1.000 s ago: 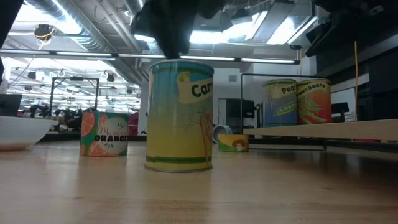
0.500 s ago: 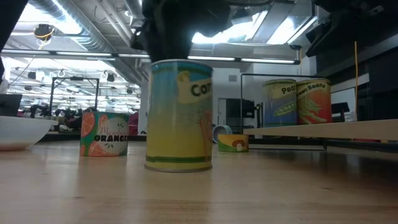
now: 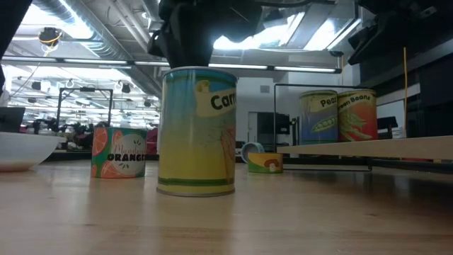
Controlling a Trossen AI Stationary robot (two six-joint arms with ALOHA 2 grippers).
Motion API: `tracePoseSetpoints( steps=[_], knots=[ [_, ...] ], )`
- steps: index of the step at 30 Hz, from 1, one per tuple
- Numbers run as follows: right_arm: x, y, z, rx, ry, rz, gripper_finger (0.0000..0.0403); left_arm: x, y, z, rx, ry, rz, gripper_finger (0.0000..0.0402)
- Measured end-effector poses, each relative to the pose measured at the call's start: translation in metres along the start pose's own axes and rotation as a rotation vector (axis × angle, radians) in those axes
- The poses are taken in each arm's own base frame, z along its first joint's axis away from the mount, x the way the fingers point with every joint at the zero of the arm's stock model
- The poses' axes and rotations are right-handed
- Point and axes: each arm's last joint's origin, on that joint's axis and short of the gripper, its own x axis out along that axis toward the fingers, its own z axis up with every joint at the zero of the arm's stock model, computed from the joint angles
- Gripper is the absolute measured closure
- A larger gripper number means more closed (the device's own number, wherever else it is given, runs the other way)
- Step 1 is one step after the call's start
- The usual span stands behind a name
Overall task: Pick and place cans onto a shelf
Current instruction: Put the light blue can onto the shelf
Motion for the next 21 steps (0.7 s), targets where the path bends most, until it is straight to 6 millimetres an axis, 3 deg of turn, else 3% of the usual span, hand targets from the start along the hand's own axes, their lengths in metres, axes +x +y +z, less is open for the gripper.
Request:
tracePoseSetpoints(
  steps=[5,13,21],
  knots=[
    [0.000,0.000,0.000,0.000,0.000,0.000,0.0306,0.000,0.000,0.002,0.040,-0.034,0.014,0.0396],
    [0.000,0.000,0.000,-0.003,-0.001,0.000,0.0306,-0.005,0.002,0.009,0.164,-0.052,0.015,0.0400],
    [-0.006,0.000,0.000,-0.004,-0.028,-0.004,0.0306,-0.044,0.002,0.031,0.335,-0.162,-0.057,0.0401]
  ],
)
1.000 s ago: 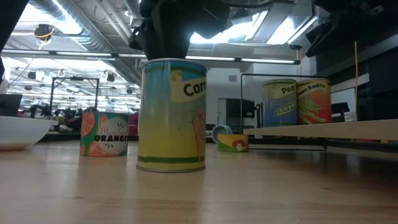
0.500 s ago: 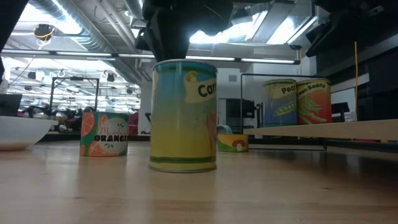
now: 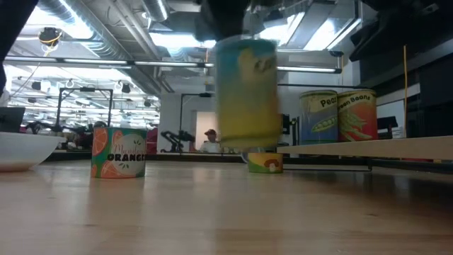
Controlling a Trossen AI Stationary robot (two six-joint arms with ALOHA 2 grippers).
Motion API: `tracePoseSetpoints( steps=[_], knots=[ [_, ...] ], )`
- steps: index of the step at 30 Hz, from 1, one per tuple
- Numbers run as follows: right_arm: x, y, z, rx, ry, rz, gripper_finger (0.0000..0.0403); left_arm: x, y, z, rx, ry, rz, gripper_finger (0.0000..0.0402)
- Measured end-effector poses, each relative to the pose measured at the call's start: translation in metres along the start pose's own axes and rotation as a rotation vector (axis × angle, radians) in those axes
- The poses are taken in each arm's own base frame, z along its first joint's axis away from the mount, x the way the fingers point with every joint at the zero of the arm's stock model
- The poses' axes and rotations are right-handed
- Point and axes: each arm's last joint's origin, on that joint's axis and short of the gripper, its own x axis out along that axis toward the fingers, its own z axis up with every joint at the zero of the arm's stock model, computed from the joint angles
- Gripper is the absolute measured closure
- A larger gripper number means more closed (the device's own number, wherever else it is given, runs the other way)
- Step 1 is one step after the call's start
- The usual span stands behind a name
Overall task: Pick and place cans onto a shelf
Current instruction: Put the light blue can onto the shelf
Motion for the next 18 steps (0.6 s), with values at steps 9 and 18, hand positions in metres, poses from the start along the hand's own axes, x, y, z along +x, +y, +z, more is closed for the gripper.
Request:
tracePoseSetpoints(
  steps=[9,18],
  knots=[
    [-0.016,0.000,-0.001,0.001,-0.079,-0.011,0.0306,-0.052,0.034,0.035,0.130,-0.168,-0.023,0.0401],
    [-0.020,0.000,-0.001,0.001,-0.095,-0.014,0.0306,-0.090,0.070,0.065,0.302,-0.405,0.003,0.0401]
  ],
)
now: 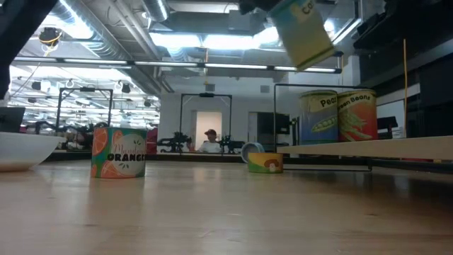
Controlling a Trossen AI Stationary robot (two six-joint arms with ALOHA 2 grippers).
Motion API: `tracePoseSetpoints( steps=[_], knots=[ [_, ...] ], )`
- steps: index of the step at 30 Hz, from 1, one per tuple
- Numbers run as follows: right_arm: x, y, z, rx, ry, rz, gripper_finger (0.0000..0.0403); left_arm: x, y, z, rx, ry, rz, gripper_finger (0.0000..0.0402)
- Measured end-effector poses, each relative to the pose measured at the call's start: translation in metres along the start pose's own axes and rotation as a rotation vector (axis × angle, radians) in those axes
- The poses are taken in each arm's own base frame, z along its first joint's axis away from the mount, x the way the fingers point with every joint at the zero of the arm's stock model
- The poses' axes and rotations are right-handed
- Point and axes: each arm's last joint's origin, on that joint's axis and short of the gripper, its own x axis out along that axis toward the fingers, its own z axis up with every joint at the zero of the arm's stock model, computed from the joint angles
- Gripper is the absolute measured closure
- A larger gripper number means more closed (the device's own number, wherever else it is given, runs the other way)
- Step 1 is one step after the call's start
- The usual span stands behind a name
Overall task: Pick and place cans onto a shelf
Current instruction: Put the light blue can onto the shelf
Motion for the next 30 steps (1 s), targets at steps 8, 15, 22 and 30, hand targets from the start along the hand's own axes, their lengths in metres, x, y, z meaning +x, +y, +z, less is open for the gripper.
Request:
tracePoseSetpoints(
  steps=[8,15,22,30],
  knots=[
    [0.000,0.000,0.000,0.031,0.000,-0.001,0.0306,0.000,0.008,0.007,0.135,-0.076,0.010,0.0401],
    [0.000,0.000,0.000,0.036,0.000,0.000,0.0306,0.000,0.000,0.007,0.174,-0.070,0.002,0.0401],
    [0.000,0.001,0.000,0.092,-0.002,0.024,0.0306,0.021,-0.015,0.005,0.201,-0.033,-0.020,0.0401],
    [0.007,0.002,0.001,0.115,0.018,0.072,0.0306,0.058,-0.024,-0.006,0.213,0.073,-0.037,0.0402]
  ],
)
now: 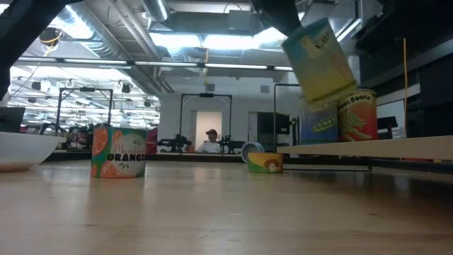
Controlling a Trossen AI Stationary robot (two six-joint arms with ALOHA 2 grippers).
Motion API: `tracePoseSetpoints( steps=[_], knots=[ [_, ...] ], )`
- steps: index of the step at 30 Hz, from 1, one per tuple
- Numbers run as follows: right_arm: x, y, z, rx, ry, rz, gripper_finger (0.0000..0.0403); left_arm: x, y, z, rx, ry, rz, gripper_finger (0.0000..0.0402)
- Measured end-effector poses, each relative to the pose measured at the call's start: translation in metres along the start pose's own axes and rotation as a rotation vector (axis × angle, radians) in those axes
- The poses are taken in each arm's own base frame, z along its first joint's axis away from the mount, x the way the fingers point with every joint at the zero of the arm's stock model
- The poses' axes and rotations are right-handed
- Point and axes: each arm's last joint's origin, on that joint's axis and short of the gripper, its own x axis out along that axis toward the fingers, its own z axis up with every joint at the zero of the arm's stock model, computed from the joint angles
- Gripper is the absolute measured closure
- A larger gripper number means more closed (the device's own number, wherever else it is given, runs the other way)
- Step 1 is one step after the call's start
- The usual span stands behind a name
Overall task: Pick and place cans onto a shelf
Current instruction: Put the light blue can onto the shelf
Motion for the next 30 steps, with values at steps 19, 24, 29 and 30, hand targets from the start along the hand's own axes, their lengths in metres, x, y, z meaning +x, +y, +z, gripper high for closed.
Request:
tracePoseSetpoints(
  steps=[19,24,29,30],
  knots=[
    [0.030,-0.002,0.001,-0.003,0.116,0.003,0.0306,0.027,0.000,-0.003,-0.011,0.038,-0.006,0.0401],
    [0.034,-0.002,0.001,-0.002,0.130,0.004,0.0306,0.040,-0.001,-0.007,-0.031,0.066,-0.009,0.0401],
    [0.040,-0.002,0.001,0.000,0.141,0.004,0.0306,0.036,0.001,-0.003,-0.030,0.035,-0.002,0.0401],
    [0.041,-0.002,0.001,0.000,0.143,0.004,0.0306,0.037,0.001,-0.003,-0.033,0.036,-0.001,0.0401]
  ],
)
